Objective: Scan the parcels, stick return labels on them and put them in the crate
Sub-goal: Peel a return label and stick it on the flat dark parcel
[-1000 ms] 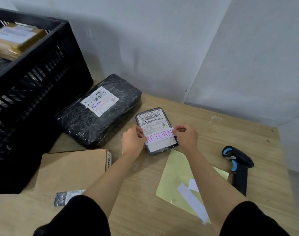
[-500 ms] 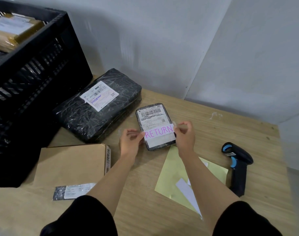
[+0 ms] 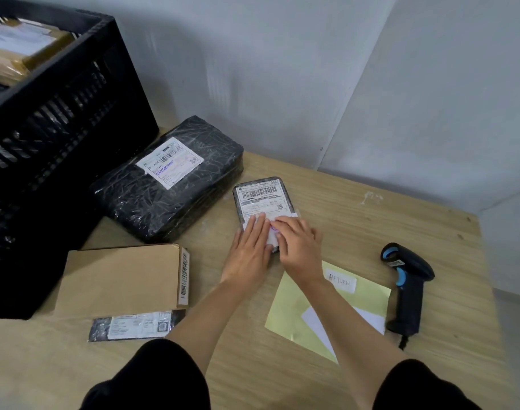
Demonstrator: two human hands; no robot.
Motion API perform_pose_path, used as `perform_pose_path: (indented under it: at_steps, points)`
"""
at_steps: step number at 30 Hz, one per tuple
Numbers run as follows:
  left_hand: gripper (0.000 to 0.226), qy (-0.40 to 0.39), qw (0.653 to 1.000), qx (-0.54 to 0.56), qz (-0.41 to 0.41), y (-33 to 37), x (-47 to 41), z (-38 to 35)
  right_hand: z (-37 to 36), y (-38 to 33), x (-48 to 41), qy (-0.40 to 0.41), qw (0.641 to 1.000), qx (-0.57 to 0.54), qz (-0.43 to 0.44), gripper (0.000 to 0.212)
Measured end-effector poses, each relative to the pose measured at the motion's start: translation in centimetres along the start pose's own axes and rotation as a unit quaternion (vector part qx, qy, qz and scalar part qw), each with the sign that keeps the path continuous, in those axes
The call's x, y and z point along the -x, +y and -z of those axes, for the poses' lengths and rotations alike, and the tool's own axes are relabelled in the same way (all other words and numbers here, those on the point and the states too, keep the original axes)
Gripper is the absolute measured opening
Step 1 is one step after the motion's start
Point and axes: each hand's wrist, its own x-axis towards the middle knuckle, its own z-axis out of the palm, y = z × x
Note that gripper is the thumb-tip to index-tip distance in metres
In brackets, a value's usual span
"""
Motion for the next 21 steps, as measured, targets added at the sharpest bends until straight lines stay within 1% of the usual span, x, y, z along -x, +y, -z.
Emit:
perform_pose_path:
  at_steps: [4,8,11,14,16,17,19,21]
  points:
    - [0.056,-0.011,0.999,0.049,0.018,-0.1,0.2,0.1,-0.1,0.3,0.0,-0.036,0.999,0.015,-0.029,0.037]
    - [0.059,-0.029,0.995,0.075,0.055,0.4,0.2,0.4,-0.1,0.3,-0.1,-0.080,0.995,0.041,-0.036,0.049]
    - [0.064,-0.017,0.990,0.114,0.087,1.0,0.2,0.3,-0.1,0.4,0.0,-0.105,0.992,0.001,-0.062,0.057]
    - [0.073,0.020,0.977,0.180,0.117,1.5,0.0,-0.1,0.1,0.5,-0.2,-0.121,0.989,-0.049,-0.066,0.062]
    - [0.078,0.054,0.960,0.246,0.122,1.9,-0.3,-0.4,0.3,0.4,-0.3,-0.117,0.981,-0.123,-0.090,0.065]
    - [0.079,0.072,0.948,0.286,0.122,2.1,-0.4,-0.6,0.3,0.3,-0.4,-0.113,0.972,-0.173,-0.113,0.068]
    - [0.079,0.094,0.914,0.368,0.141,2.4,-0.5,-0.8,0.6,0.4,-0.6,-0.106,0.948,-0.257,-0.152,0.069]
    - [0.076,0.099,0.880,0.429,0.178,2.2,-0.7,-1.0,0.8,0.7,-0.7,-0.098,0.933,-0.300,-0.176,0.070]
